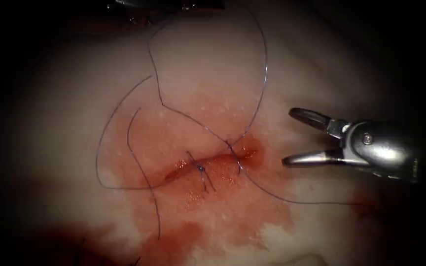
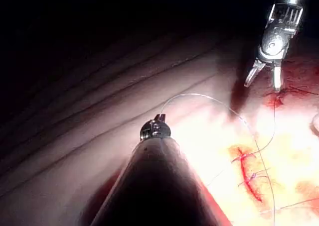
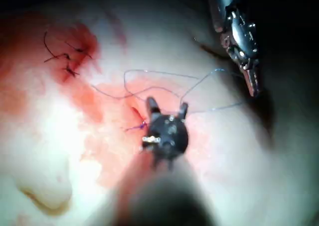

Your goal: Wound Closure

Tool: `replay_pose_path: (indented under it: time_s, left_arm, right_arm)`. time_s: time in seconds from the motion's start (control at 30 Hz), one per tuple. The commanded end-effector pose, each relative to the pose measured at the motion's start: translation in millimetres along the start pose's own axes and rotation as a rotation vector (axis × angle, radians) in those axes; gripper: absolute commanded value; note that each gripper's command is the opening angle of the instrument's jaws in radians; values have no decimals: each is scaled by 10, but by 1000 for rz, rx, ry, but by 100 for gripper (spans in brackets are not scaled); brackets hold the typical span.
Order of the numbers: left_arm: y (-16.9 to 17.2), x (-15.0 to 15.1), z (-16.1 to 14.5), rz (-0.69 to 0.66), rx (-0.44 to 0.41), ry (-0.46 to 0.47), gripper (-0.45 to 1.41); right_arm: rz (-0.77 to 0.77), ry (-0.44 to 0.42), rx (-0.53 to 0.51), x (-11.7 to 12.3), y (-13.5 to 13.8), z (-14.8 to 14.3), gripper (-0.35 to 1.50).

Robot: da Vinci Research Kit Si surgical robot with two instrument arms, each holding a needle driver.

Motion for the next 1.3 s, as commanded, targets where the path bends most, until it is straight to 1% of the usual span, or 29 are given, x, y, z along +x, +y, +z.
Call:
replay_pose_path:
  time_s: [0.03,0.07,0.1,0.17,0.2,0.27,0.4,0.5,0.57,0.63,0.7,0.8,0.87,0.9,0.93,0.97,1.0,1.17,1.3]
  left_arm:
    - [-4,1,7,6,3,9,-45]
    - [-5,2,5,5,4,15,-45]
    - [-5,3,4,3,5,20,-45]
    - [-6,5,1,-1,8,34,-45]
    - [-7,7,0,-3,-4,49,-45]
    - [-7,10,-3,-7,-26,83,-45]
    - [-5,16,-7,-3,-131,202,-45]
    - [-1,18,-8,16,-215,293,-45]
    - [3,19,-8,38,-257,338,-45]
    - [7,19,-10,36,-302,391,-45]
    - [11,19,-12,23,-344,462,-45]
    - [17,19,-16,4,-393,557,-45]
    - [20,19,-19,-10,-421,598,-45]
    - [22,20,-20,-14,-435,623,-45]
    - [26,21,-20,-18,-448,632,-45]
    - [28,22,-20,-23,-453,635,-45]
    - [33,25,-21,-23,-461,644,-45]
    - [48,39,-28,-28,-486,655,-45]
    - [62,53,-34,-37,-488,658,-45]
  right_arm:
    - [-4,-1,2,0,1,8,81]
    - [-4,-4,2,-1,1,8,78]
    - [-6,-7,0,-3,0,8,69]
    - [-10,-14,12,-8,0,8,59]
    - [-15,-22,20,-13,-1,8,47]
    - [-22,-37,35,-21,-1,8,37]
    - [-22,-56,61,-38,2,16,36]
    - [-14,-54,93,-47,9,31,19]
    - [-16,-60,114,-53,13,47,5]
    - [-26,-75,141,-59,17,64,-16]
    - [-34,-86,157,-64,21,81,-33]
    - [-43,-91,179,-70,28,109,-35]
    - [-49,-90,198,-71,35,127,-35]
    - [-46,-91,204,-70,40,141,-35]
    - [-47,-92,197,-65,45,156,-35]
    - [-48,-94,199,-63,47,161,-35]
    - [-44,-85,204,-58,47,174,-35]
    - [-54,-77,210,-53,41,204,-35]
    - [-52,-75,196,-52,38,228,-35]
